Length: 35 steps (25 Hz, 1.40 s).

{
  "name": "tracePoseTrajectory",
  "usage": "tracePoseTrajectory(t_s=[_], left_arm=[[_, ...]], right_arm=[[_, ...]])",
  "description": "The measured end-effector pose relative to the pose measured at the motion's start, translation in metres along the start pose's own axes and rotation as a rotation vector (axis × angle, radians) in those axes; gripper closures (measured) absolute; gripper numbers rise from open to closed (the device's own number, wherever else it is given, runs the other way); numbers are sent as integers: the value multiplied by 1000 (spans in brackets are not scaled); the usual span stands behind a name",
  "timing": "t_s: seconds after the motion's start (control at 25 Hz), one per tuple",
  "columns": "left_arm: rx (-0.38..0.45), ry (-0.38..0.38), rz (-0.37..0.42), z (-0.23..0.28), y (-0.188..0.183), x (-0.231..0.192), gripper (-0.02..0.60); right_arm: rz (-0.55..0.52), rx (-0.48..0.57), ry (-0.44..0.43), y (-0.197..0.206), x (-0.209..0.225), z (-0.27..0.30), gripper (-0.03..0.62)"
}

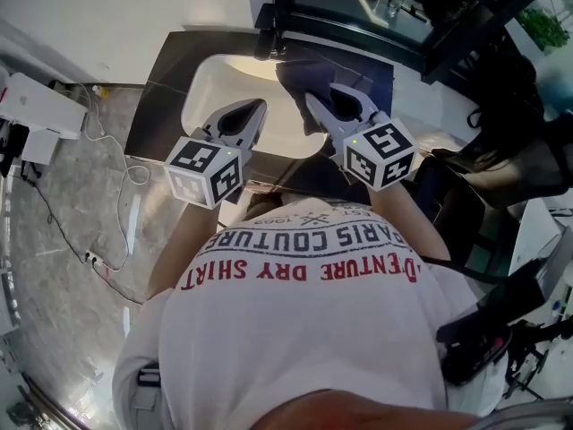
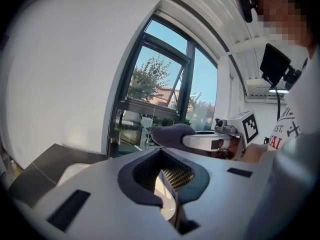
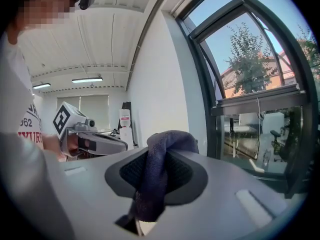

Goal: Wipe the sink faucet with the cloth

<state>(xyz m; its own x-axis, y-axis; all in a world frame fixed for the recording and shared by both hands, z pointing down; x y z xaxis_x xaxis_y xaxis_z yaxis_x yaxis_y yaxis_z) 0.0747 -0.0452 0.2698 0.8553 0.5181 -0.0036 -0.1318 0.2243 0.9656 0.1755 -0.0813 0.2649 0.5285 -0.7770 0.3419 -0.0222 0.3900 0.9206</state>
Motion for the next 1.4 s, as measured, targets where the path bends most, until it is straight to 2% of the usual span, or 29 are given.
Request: tracePoseTrajectory(t_s=[0.48, 0.8, 1.04, 1.2, 1.4], left_arm=[[-49, 34, -44, 36, 23, -42, 580], [-48, 54, -30, 47, 16, -79, 580], [-49, 65, -22, 60, 12, -111, 581], [-66, 71, -38, 70, 18, -128, 580], [-99, 86, -62, 81, 35, -144, 580]], right_arm=[[41, -25, 19, 4, 35, 46, 526], [-95, 62, 45, -68, 56, 89, 526], [-147, 105, 20, -105, 62, 134, 526], [-123, 65, 5, -98, 75, 168, 526], [-90, -21, 18, -62, 97, 207, 526]])
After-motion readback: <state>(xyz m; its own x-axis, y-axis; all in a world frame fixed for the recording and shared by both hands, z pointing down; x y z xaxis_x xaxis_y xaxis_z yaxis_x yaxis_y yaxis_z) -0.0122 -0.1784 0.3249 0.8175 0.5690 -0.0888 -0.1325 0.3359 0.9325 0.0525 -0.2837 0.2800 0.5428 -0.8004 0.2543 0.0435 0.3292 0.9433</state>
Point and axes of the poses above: the fingertips, and each gripper's own axes: z forward along the fingers, x to its right, y out of its underside, the point moved 2 cm from there along -z, backward along the fingers, and after that the axes turned 14 degrees about z, right-handed, at the moved point
